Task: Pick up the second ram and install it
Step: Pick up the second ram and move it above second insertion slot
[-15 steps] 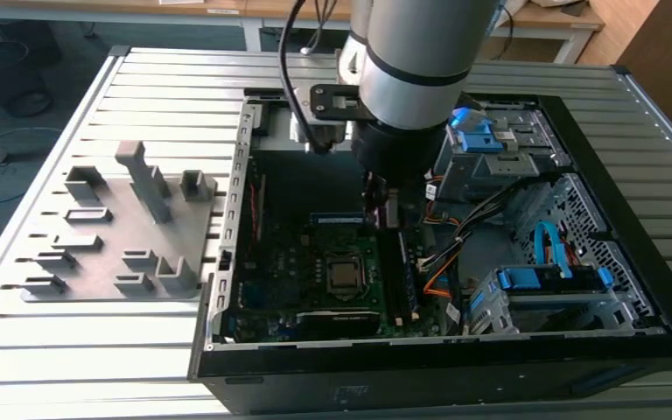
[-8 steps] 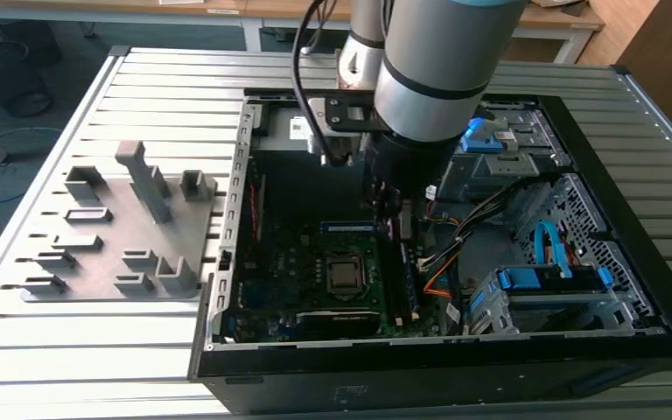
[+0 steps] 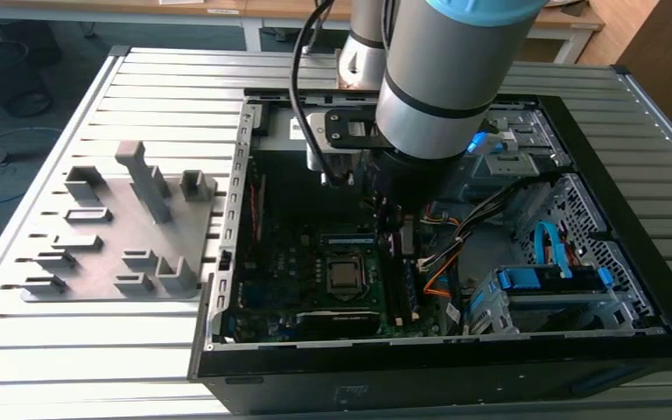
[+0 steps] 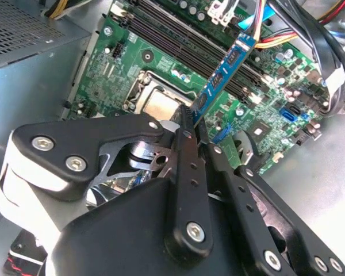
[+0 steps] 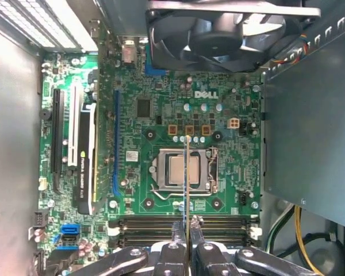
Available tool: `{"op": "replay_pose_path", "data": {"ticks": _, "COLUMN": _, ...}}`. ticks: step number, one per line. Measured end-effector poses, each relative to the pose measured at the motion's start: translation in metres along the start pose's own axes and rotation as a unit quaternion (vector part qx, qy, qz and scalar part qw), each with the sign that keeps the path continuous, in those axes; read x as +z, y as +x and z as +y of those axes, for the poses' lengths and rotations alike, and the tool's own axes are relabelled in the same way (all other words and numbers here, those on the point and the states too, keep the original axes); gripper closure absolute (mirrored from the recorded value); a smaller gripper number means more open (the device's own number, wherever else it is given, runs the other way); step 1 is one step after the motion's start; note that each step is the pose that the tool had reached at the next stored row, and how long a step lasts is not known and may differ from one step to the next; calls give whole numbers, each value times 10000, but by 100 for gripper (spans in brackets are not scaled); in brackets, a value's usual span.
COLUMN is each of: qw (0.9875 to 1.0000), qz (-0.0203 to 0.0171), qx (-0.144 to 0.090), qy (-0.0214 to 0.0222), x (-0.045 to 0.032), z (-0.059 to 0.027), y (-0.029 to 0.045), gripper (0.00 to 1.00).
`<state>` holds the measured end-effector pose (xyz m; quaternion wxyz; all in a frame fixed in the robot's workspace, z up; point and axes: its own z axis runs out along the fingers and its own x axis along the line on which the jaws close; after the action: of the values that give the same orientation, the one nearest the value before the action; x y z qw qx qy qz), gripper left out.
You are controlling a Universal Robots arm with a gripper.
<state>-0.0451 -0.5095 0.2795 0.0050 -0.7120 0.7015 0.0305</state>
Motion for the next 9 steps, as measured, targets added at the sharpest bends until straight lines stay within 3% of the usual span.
{"op": "replay_pose_path", "data": {"ticks": 9, "qw": 10000, "qz": 1, "qx": 0, "qy": 0, "x": 2, "z": -1, "y": 2, "gripper": 86}}
